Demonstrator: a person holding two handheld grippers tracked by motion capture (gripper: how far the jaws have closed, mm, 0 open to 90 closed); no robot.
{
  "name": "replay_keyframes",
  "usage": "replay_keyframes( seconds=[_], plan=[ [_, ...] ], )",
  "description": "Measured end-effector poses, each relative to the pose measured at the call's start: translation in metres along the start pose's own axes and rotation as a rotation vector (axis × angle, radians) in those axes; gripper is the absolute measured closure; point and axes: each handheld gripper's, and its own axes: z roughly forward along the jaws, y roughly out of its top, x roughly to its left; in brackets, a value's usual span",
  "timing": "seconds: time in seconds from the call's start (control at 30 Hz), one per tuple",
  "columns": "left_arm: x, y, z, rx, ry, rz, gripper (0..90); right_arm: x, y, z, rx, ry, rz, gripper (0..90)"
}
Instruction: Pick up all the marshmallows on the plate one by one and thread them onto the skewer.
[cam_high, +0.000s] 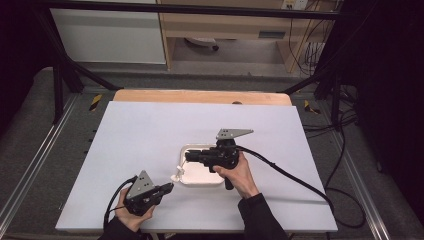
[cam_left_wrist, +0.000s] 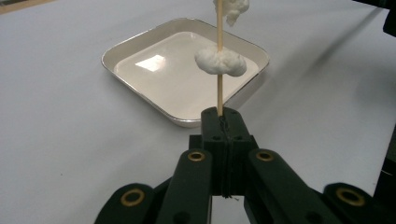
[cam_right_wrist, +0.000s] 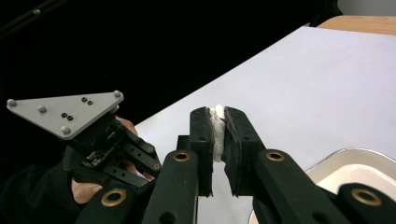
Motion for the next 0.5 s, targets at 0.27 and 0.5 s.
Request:
replay_keyframes(
  seconds=[0.27, 0.5],
  plan=[
    [-0.0002, 0.0, 0.0004, 0.006, 0.001, -0.001, 89.6, 0.001, -0.002, 0.0008, 0.006, -0.004, -0.014, 82.6],
    [-0.0003, 0.0002, 0.0006, 0.009, 0.006, 0.003, 89.6, 0.0012, -0.0032, 0.0018, 0.018, -0.004, -0.015, 82.5]
  ],
)
